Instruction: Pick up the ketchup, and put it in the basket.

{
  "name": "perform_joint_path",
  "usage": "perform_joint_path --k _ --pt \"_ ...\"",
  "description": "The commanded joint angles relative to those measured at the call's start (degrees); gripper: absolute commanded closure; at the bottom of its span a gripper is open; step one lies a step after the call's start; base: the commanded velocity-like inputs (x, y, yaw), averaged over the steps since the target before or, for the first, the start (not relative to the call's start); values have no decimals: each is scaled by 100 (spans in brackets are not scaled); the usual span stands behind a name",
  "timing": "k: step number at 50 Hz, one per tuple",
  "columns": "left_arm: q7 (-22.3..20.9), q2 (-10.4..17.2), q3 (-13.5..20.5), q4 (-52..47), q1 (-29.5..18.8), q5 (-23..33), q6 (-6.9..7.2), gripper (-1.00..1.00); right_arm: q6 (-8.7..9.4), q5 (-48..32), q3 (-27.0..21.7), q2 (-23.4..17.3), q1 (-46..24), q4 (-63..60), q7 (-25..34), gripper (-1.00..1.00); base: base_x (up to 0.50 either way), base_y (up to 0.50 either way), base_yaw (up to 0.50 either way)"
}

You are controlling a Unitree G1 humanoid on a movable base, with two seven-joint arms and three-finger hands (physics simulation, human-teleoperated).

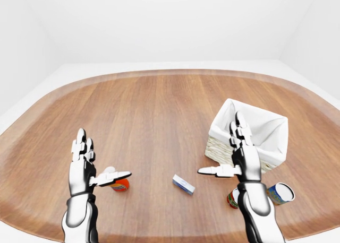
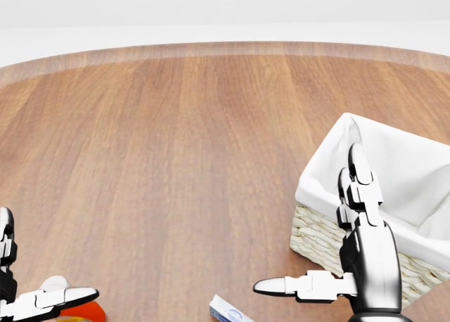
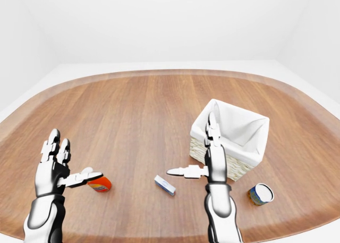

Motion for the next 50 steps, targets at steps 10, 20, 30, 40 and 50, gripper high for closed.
perform_joint_path --k 10,20,30,40,50 --pt "549 790 635 3125 -447 259 -198 -100 -93 -70 27 -3 -103 240 -33 -100 0 0 0" --pt "698 931 562 3670 -608 226 -198 -100 -120 -97 69 -2 -114 291 -47 -100 0 0 0" --pt "823 1021 409 3994 -781 205 -198 -100 -133 -99 91 -7 -102 275 -39 -100 0 0 0" --pt "926 1106 233 4439 -985 160 -198 -100 -148 -100 87 -11 -103 287 -31 -100 0 0 0" --pt "995 1115 123 4524 -1056 188 -198 -100 -173 -105 88 -12 -111 318 -29 -100 0 0 0"
